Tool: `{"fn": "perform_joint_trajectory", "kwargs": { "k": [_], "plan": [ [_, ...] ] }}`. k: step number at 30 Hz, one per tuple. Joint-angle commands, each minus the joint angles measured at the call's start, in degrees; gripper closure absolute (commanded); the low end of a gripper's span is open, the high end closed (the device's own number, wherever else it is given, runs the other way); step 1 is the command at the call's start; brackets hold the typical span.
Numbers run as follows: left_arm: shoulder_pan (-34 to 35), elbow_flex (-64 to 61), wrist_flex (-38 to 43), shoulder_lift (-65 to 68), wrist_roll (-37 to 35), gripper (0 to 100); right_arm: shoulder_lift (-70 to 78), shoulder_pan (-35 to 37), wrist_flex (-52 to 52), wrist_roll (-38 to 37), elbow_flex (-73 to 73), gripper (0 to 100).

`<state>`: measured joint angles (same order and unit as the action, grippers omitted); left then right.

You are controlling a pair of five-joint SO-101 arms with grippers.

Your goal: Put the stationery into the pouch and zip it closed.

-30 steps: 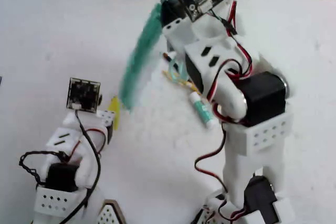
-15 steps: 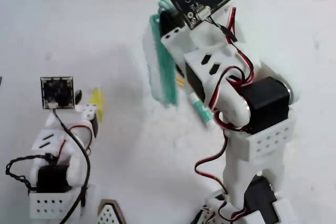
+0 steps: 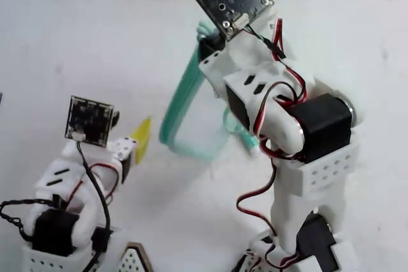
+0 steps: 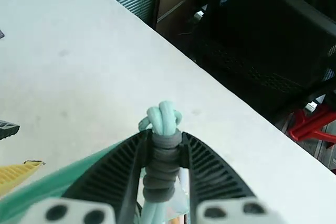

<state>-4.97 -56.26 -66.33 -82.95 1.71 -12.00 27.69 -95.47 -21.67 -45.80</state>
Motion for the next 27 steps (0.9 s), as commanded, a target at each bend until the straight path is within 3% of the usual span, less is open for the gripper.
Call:
{"fn": "perform_joint_trajectory", "kwargs": {
  "k": [1, 12, 22, 27],
  "plan": [
    [-0.7, 6.7, -5.5, -2.4, 0.8, 78, -1.9, 0.1, -0.2, -0.2, -2.1, 98.1],
    [-0.7, 8.8, -3.0, -11.7, 3.9, 78, -1.6, 0.3, 3.8, -0.2, -2.0, 98.1],
    [-18.5, 12.0, -0.2, -17.1, 4.1, 78, 5.3, 0.4, 3.8, -0.1, -2.0, 98.1],
    [-23.7, 9.1, 8.1, -17.0, 3.7, 78, 7.9, 1.0, 4.4, 3.6, -2.6, 98.1]
  ]
}}
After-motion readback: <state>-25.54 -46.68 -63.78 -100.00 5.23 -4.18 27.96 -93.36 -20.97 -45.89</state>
